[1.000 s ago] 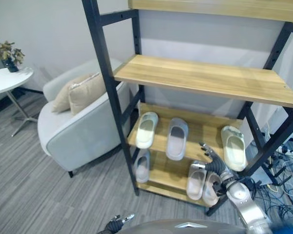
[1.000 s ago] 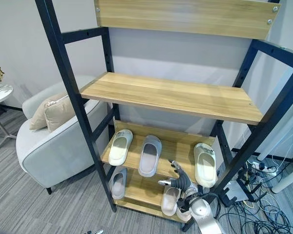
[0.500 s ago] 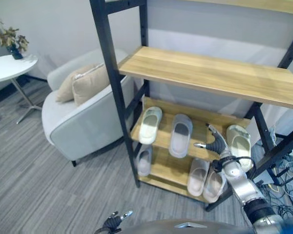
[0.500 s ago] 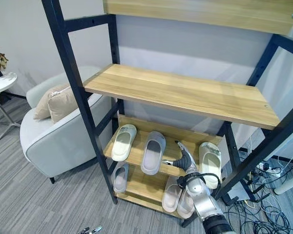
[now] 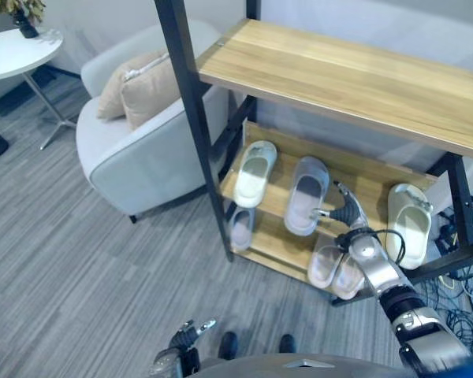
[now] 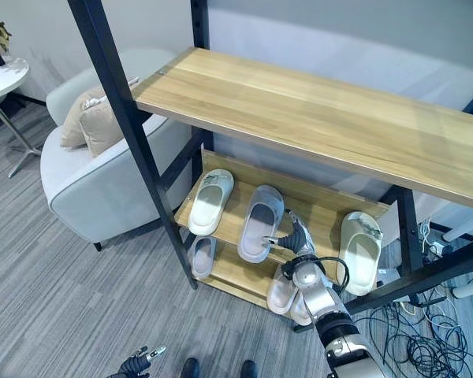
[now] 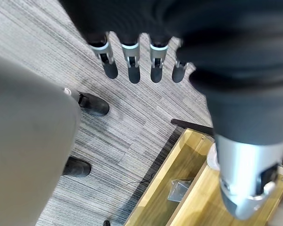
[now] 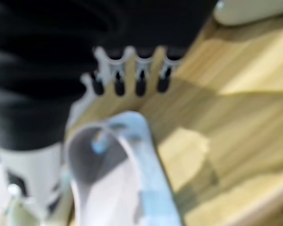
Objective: Arrange the slippers neatly on the shoe rack.
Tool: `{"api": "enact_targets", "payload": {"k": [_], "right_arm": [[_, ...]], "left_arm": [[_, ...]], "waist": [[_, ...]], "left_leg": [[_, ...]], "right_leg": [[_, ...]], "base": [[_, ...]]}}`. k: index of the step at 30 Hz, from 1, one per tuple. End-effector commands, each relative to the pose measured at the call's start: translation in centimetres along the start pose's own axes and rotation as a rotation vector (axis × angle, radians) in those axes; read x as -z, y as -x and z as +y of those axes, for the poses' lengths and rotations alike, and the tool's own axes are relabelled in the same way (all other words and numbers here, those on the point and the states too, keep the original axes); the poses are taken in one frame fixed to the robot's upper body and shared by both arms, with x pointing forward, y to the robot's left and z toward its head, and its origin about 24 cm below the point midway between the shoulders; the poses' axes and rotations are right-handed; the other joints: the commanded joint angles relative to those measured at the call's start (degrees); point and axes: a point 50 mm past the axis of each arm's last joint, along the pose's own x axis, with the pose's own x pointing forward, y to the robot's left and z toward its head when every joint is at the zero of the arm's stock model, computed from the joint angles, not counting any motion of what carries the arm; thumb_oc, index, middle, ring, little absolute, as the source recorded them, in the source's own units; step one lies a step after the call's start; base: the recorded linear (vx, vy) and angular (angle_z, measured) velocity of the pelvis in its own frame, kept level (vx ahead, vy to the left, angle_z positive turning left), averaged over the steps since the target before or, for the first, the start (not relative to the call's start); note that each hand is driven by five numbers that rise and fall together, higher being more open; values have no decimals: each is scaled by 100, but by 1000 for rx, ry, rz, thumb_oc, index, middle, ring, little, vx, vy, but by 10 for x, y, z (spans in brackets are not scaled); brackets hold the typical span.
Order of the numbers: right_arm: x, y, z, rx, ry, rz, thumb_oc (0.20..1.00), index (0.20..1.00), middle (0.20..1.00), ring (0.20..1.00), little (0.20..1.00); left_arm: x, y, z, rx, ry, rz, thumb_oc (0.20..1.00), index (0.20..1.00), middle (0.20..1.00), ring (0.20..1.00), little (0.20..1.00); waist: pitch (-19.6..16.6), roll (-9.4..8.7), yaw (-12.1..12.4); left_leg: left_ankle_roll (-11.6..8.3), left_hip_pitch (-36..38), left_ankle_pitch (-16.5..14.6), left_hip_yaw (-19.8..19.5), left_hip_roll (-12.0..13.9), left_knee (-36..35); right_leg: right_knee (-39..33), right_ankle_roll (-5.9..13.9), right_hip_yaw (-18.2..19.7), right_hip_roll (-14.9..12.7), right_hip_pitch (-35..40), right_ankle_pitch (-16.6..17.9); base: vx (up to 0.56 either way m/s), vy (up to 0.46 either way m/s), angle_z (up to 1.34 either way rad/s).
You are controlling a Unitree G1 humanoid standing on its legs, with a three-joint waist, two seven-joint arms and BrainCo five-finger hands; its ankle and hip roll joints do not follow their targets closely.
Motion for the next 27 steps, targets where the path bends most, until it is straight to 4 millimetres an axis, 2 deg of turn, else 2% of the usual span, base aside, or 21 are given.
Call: {"api": "enact_targets", "payload": {"k": [1, 7, 14, 16, 21, 22, 27], "right_arm": [[-33, -23, -29, 140, -32, -102, 1000, 1000, 1000, 1000, 1000], [-55, -38, -40, 183, -49, -135, 1000, 1000, 1000, 1000, 1000], [-70, -48, -48, 219, -53, -152, 1000, 1000, 1000, 1000, 1000], [-69, -51, -50, 227, -28, -147, 1000, 1000, 1000, 1000, 1000], [-84, -59, -56, 234, 19, -180, 1000, 1000, 1000, 1000, 1000], [-94, -65, -57, 230, 56, -196, 1000, 1000, 1000, 1000, 1000], [-109, -73, -51, 219, 102, -204, 1000, 1000, 1000, 1000, 1000]], "left_arm": [[-17, -6, -32, 89, 23, -50, 1000, 1000, 1000, 1000, 1000], [-29, -8, -34, 89, 53, -90, 1000, 1000, 1000, 1000, 1000], [-36, -9, -36, 92, 79, -114, 1000, 1000, 1000, 1000, 1000], [-38, -9, -37, 101, 82, -120, 1000, 1000, 1000, 1000, 1000], [-43, -10, -50, 112, 90, -139, 1000, 1000, 1000, 1000, 1000], [-47, -10, -57, 121, 99, -155, 1000, 1000, 1000, 1000, 1000], [-56, -10, -68, 147, 102, -180, 1000, 1000, 1000, 1000, 1000]], "waist": [[269, 10, 19], [444, 61, 41], [604, 102, 59], [652, 103, 80], [770, 162, 121], [853, 189, 134], [970, 228, 154]], "left_leg": [[155, -95, 110, 253, 71, 17], [162, -264, 163, 233, 18, 17], [168, -371, 198, 228, -16, 17], [171, -403, 210, 227, -30, 17], [175, -454, 233, 227, -55, 17], [169, -476, 249, 220, -64, 17], [162, -495, 251, 253, -76, 17]], "right_leg": [[16, 39, -31, -255, 236, 12], [16, 82, -28, -296, 94, 23], [16, 119, -30, -334, -3, 42], [16, 128, -39, -344, -22, 45], [16, 163, -57, -374, -65, 45], [16, 179, -62, -388, -74, 51], [16, 204, -47, -408, -81, 48]], "base": [[-15, 42, -2], [2, 47, 1], [3, 21, 0], [0, 0, 0], [-2, 31, 0], [-11, 45, -1], [2, 37, 0]]}}
